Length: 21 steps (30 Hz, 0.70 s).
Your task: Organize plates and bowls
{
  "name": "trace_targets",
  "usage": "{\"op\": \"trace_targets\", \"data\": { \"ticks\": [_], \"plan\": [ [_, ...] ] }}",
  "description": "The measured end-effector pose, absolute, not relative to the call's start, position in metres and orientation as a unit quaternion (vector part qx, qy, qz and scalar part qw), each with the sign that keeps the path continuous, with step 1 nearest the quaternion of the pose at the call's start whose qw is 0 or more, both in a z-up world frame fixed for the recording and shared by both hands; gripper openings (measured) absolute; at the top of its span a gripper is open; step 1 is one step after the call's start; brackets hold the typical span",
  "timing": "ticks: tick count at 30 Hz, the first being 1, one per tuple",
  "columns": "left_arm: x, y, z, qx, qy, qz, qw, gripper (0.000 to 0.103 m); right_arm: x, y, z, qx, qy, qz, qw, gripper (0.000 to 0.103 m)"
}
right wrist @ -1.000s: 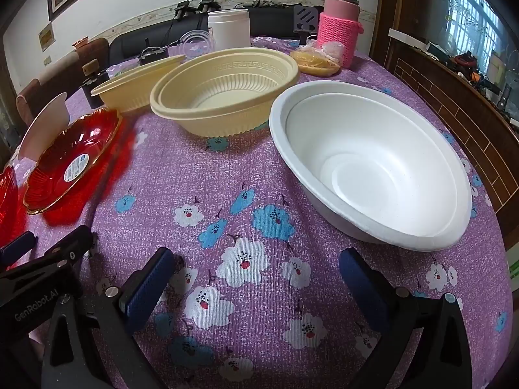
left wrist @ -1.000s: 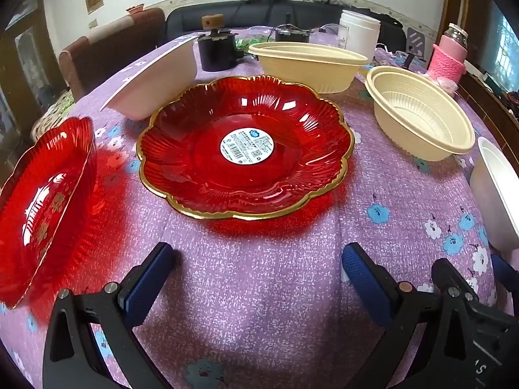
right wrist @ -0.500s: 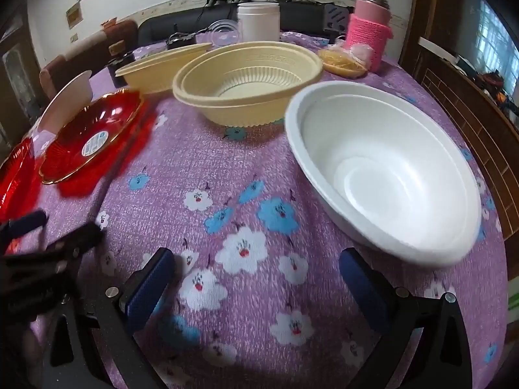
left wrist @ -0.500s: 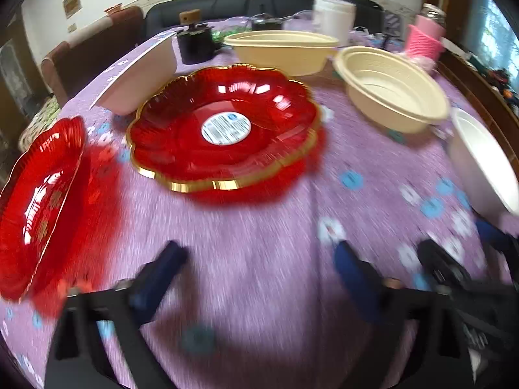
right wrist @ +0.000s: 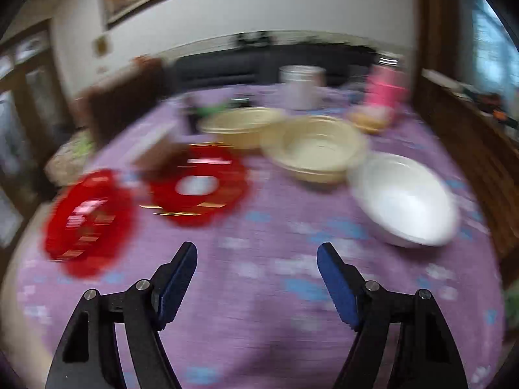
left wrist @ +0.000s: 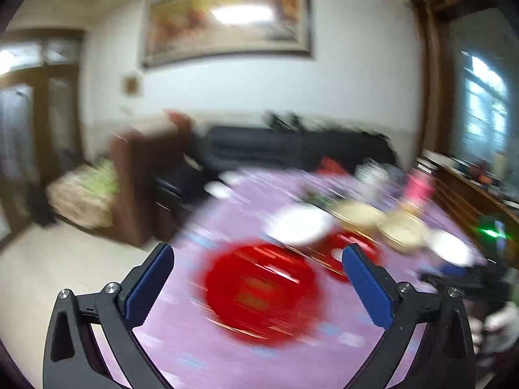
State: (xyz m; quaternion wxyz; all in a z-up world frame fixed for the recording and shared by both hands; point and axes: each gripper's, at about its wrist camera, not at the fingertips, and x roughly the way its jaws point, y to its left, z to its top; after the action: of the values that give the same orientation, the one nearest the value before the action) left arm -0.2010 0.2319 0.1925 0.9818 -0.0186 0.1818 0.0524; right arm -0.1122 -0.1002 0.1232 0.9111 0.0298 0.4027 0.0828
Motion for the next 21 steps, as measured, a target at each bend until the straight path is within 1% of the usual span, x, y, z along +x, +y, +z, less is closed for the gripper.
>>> {"op": "trace_targets", "data": {
  "ticks": [1, 2, 3, 4, 5, 6, 7, 10, 13, 16, 17, 18, 19, 21],
  "plan": [
    [-0.198, 0.250, 0.196, -0.028, 0.175, 0.072, 0.981, 0.103, -0.107, -0.084, 0.124, 0.031, 0.414, 0.103, 0.904, 0.081],
    [-0.190, 0.273, 0.194, -0.050, 0.187, 0.080, 0.978, 0.103, -0.098, -0.055, 0.121, 0.023, 0.427, 0.128, 0.895, 0.081],
    [-0.180, 0.287, 0.190, -0.067, 0.211, 0.074, 0.972, 0.103, -0.095, -0.035, 0.116, 0.011, 0.432, 0.142, 0.891, 0.081],
    [-0.164, 0.303, 0.180, -0.091, 0.254, 0.058, 0.961, 0.103, -0.089, -0.010, 0.109, -0.013, 0.438, 0.154, 0.886, 0.079],
    [-0.153, 0.312, 0.170, -0.109, 0.279, 0.050, 0.953, 0.103, -0.086, 0.004, 0.103, -0.028, 0.442, 0.158, 0.883, 0.076],
    [-0.145, 0.318, 0.161, -0.124, 0.294, 0.049, 0.947, 0.103, -0.078, 0.021, 0.098, -0.041, 0.447, 0.163, 0.879, 0.066],
    [-0.139, 0.322, 0.152, -0.135, 0.302, 0.050, 0.942, 0.103, -0.075, 0.030, 0.096, -0.040, 0.449, 0.169, 0.876, 0.059],
    [-0.133, 0.323, 0.139, -0.151, 0.298, 0.025, 0.942, 0.103, -0.080, 0.029, 0.107, -0.024, 0.433, 0.184, 0.882, 0.059],
    [-0.131, 0.306, 0.141, -0.161, 0.272, -0.030, 0.948, 0.103, -0.097, -0.012, 0.126, 0.041, 0.413, 0.202, 0.887, 0.059],
    [-0.137, 0.288, 0.152, -0.152, 0.241, -0.080, 0.955, 0.103, -0.117, -0.060, 0.120, 0.236, 0.424, 0.237, 0.842, 0.060],
    [-0.136, 0.280, 0.154, -0.148, 0.234, -0.100, 0.956, 0.103, -0.125, -0.077, 0.108, 0.307, 0.452, 0.237, 0.803, 0.060],
    [-0.136, 0.275, 0.154, -0.145, 0.231, -0.111, 0.955, 0.103, -0.132, -0.084, 0.102, 0.328, 0.469, 0.236, 0.785, 0.060],
    [-0.136, 0.268, 0.154, -0.141, 0.228, -0.123, 0.956, 0.103, -0.143, -0.091, 0.099, 0.327, 0.482, 0.231, 0.779, 0.059],
    [-0.140, 0.252, 0.153, -0.130, 0.232, -0.139, 0.954, 0.103, -0.163, -0.100, 0.112, 0.266, 0.474, 0.179, 0.820, 0.059]
  ]
}}
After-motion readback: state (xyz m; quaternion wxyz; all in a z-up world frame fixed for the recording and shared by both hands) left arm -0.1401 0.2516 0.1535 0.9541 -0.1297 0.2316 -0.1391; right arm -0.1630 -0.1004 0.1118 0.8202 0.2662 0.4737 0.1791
